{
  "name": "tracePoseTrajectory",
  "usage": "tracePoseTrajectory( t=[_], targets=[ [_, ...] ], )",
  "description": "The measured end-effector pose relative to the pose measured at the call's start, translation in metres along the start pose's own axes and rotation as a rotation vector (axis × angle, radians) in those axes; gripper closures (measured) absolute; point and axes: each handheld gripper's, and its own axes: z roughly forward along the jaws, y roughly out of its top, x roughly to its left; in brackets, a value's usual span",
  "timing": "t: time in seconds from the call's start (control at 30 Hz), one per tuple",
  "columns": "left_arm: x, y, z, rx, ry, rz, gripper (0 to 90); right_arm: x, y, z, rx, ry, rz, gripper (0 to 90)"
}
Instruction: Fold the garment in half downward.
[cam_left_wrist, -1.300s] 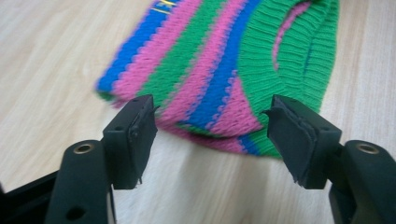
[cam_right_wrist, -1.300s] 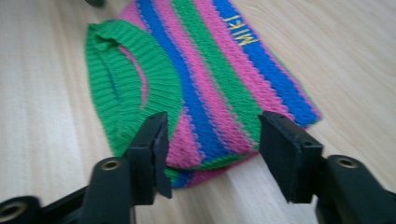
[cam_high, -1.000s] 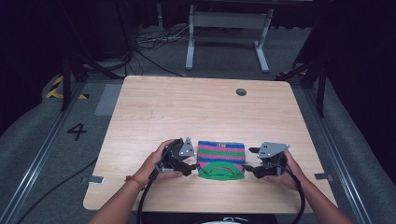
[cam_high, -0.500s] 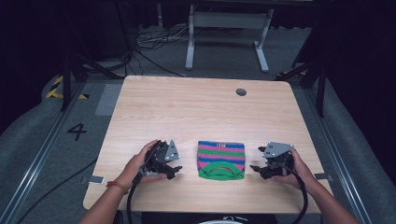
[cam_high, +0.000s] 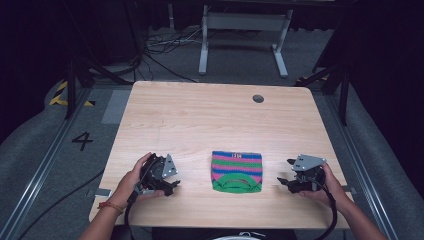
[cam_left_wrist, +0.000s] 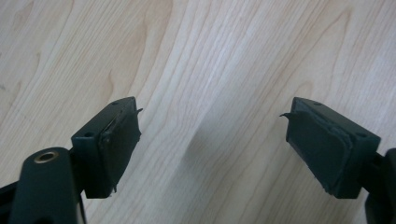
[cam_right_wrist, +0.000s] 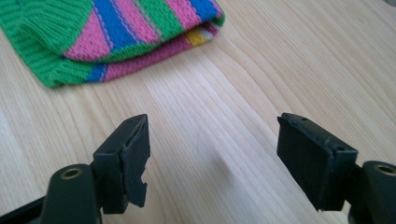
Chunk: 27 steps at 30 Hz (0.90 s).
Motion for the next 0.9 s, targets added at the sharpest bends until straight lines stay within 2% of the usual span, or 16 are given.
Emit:
tracePoseTrajectory(
  t=[0.07,0.17,0.43,0.5,0.73,0.8,0.9],
  targets=[
    [0.003,-0.007,-0.002,-0.013,-0.007,-0.042,18.1,-0.002,-0.007,-0.005,0.005,-0.013,0.008,26.1],
    [0.007,-0.017,-0.005,-0.017,-0.002,-0.067,18.2,-0.006,-0.017,-0.011,-0.007,-0.024,0.043,25.2],
    [0.012,-0.036,-0.013,-0.020,0.019,-0.096,17.6,-0.014,-0.042,-0.021,-0.004,-0.049,0.111,23.4],
    [0.014,-0.043,-0.016,-0.027,0.019,-0.115,17.6,-0.016,-0.050,-0.023,-0.004,-0.061,0.128,23.4],
    [0.017,-0.060,-0.020,-0.039,0.013,-0.163,17.5,-0.018,-0.071,-0.032,-0.012,-0.067,0.174,22.5],
    [0.019,-0.066,-0.021,-0.048,0.004,-0.184,17.5,-0.019,-0.077,-0.034,-0.024,-0.049,0.195,21.8],
    [0.022,-0.072,-0.022,-0.062,0.001,-0.213,17.2,-0.019,-0.084,-0.036,-0.028,-0.050,0.212,20.8]
  ],
)
